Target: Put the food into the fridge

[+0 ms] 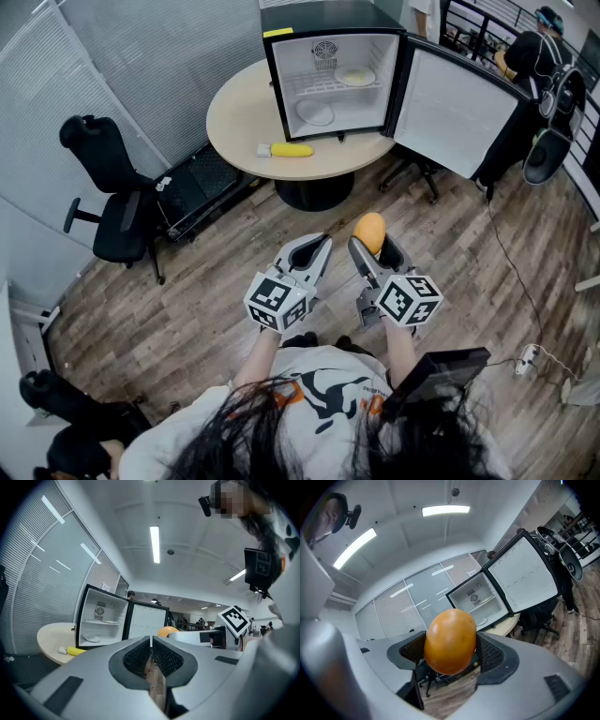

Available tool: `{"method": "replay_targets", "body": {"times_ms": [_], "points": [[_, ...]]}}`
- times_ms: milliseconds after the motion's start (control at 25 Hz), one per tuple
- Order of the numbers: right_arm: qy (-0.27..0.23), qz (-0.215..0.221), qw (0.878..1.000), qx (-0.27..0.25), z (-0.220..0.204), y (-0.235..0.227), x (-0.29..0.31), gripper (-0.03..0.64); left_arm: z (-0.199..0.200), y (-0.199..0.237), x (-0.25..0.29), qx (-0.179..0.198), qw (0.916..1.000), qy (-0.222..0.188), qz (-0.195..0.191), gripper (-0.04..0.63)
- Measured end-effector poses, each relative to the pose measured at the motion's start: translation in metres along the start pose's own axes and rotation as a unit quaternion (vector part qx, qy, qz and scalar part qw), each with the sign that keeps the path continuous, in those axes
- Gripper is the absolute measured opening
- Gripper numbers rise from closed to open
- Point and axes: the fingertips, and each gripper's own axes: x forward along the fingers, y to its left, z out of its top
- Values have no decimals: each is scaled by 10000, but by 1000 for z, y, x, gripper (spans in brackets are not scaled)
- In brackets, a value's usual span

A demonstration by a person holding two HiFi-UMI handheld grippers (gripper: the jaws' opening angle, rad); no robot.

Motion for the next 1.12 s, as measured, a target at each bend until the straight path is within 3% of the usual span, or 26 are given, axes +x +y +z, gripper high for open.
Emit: {"method": "replay_targets", "body": {"times_ms": [400, 880, 1120], "points": [[-160, 9, 9998, 146, 7, -9, -5, 347, 0, -4, 4, 44, 10000, 8, 51, 12], [52, 86, 9999, -11, 6, -23, -9, 347, -6, -12, 17, 60, 9998, 41, 165, 12], [161, 190, 9997, -16, 5, -35, -14, 347, -4, -20, 25, 117, 9992, -166, 343, 12]]}}
